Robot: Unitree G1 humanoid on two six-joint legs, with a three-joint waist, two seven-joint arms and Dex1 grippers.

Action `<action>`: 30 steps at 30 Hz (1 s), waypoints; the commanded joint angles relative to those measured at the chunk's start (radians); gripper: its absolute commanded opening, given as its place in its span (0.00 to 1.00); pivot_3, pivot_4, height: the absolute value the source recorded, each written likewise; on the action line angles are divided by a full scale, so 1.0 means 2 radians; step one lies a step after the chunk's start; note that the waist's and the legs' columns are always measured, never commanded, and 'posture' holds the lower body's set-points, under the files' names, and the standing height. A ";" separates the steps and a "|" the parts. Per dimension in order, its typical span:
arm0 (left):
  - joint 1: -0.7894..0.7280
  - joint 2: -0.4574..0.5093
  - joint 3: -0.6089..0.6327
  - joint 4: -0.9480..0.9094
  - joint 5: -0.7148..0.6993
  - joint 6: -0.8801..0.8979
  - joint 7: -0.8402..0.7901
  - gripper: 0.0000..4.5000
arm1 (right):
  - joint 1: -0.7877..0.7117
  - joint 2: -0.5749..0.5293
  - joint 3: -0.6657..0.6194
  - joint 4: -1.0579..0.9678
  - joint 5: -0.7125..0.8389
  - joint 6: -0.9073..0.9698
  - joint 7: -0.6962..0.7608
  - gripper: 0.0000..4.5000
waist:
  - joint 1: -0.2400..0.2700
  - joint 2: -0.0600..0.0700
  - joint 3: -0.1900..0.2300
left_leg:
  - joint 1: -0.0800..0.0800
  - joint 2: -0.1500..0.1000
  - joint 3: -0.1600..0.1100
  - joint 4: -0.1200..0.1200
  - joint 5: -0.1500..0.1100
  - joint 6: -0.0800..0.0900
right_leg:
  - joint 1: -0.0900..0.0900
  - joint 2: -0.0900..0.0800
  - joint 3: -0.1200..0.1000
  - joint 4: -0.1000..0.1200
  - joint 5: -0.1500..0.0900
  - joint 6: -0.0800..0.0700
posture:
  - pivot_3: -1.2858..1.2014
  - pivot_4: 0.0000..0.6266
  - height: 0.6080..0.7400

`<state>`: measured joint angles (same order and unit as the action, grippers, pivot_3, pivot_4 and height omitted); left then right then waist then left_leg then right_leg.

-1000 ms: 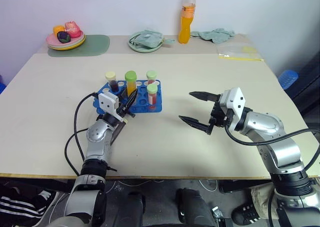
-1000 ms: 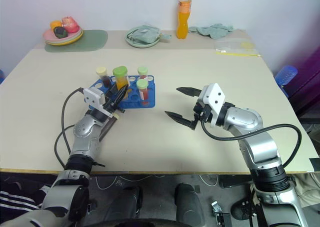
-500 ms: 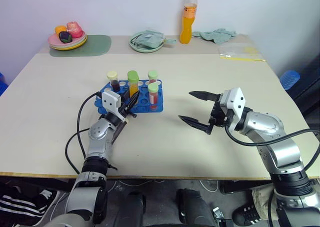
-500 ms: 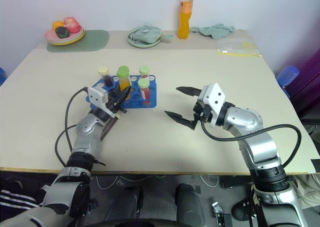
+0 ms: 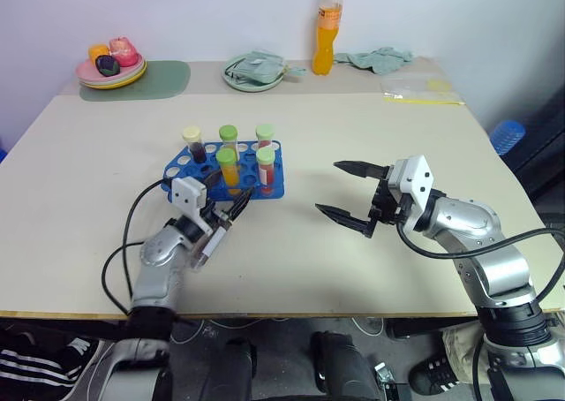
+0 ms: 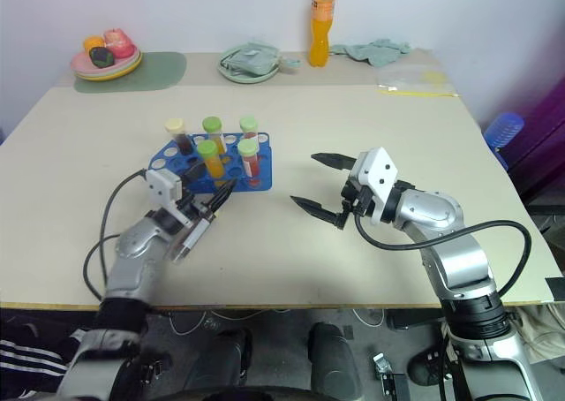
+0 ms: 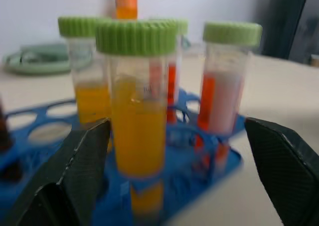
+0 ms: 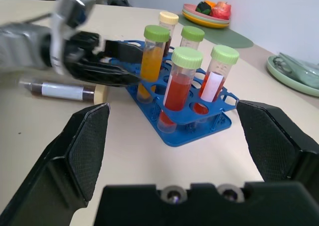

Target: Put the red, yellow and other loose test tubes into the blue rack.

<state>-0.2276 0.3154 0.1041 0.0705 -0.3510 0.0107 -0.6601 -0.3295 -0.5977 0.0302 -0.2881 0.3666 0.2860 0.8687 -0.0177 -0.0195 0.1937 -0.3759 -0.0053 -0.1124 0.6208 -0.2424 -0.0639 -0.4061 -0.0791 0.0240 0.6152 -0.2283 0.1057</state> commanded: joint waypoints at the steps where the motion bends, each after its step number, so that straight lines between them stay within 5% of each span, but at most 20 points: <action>1: 0.013 0.072 0.023 -0.166 -0.061 0.173 0.028 0.99 | -0.005 0.004 -0.004 -0.004 0.001 -0.011 0.000 1.00 | 0.000 0.000 0.001 | 0.000 0.000 0.000 0.000 0.000 0.000 | 0.000 0.000 0.000 0.000 0.000 0.000 | 0.52 0.24 1.00; 7: -0.014 0.162 0.039 -0.224 -0.107 0.321 0.035 0.99 | -0.017 0.012 0.005 0.011 0.000 -0.019 0.007 1.00 | 0.001 0.000 0.001 | 0.000 0.000 0.000 0.000 0.000 0.000 | 0.000 0.000 0.000 -0.001 -0.001 0.001 | 0.52 0.24 1.00; 14: -0.047 0.233 0.081 -0.231 -0.256 0.617 0.050 0.99 | -0.028 0.017 0.010 0.021 -0.004 -0.024 0.014 1.00 | -0.003 0.000 0.002 | 0.000 0.000 0.000 -0.001 0.000 0.000 | -0.001 0.000 0.000 -0.001 -0.001 0.001 | 0.52 0.24 1.00; 18: -0.085 0.305 0.073 -0.205 -0.293 0.705 0.010 0.99 | -0.029 0.020 0.014 0.026 -0.006 -0.029 0.016 1.00 | -0.002 -0.001 0.002 | 0.000 0.000 0.000 -0.001 0.000 0.000 | -0.001 0.000 0.000 -0.001 -0.001 0.001 | 0.52 0.24 1.00; 23: -0.131 0.404 -0.018 -0.130 -0.262 0.703 -0.080 0.99 | -0.036 0.030 0.021 0.038 -0.010 -0.039 0.016 1.00 | -0.003 0.000 0.002 | 0.000 0.000 0.001 -0.002 0.000 0.000 | -0.002 0.000 0.000 -0.001 -0.001 0.001 | 0.52 0.24 1.00; 30: -0.264 0.381 -0.179 -0.006 -0.209 0.711 -0.180 0.99 | -0.041 0.043 0.026 0.053 -0.018 -0.053 0.019 1.00 | 0.002 -0.001 0.002 | -0.002 0.000 0.000 -0.003 0.000 0.000 | -0.003 0.000 0.000 -0.001 -0.001 0.000 | 0.52 0.24 1.00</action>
<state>-0.7035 1.0747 -0.1984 0.0235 -0.8098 1.4392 -0.9673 -0.3978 -0.5199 0.0903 -0.1699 0.3290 0.2037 0.9039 -0.0128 -0.0213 0.1974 -0.3815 -0.0056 -0.1119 0.6161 -0.2419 -0.0647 -0.4130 -0.0791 0.0231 0.6124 -0.2296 0.1055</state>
